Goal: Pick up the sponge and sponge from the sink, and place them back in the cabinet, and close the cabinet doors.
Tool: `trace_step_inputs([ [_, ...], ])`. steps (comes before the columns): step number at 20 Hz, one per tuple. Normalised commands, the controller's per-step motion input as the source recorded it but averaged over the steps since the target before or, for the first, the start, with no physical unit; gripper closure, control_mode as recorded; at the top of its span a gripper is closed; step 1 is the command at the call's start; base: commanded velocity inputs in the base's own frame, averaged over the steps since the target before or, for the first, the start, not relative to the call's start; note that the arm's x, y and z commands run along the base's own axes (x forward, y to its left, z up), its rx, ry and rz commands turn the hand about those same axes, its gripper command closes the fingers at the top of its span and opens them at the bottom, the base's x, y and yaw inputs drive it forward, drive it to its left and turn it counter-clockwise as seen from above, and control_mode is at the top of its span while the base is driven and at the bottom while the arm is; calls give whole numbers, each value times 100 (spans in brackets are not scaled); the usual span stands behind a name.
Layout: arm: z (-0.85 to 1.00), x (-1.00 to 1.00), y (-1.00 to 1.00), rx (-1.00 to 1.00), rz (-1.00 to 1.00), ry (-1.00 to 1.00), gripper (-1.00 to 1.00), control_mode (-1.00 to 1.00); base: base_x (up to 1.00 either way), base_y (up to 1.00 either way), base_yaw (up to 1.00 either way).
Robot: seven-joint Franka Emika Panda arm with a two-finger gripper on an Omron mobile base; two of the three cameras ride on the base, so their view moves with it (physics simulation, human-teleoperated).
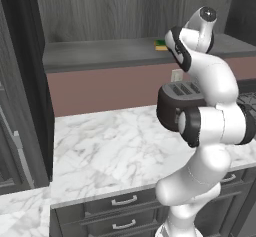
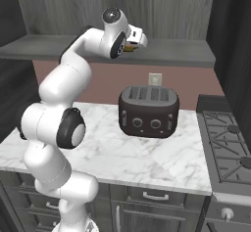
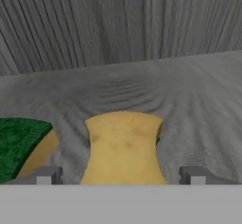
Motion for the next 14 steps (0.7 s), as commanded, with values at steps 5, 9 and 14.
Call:
trace_step_inputs([
  [5,-17,-11,0,0,0,0,-100,-100,0,0,0],
  [9,0,-46,0,0,0,-1,-100,-100,0,0,0],
  [14,0,-53,0,0,0,0,-100,-100,0,0,0],
])
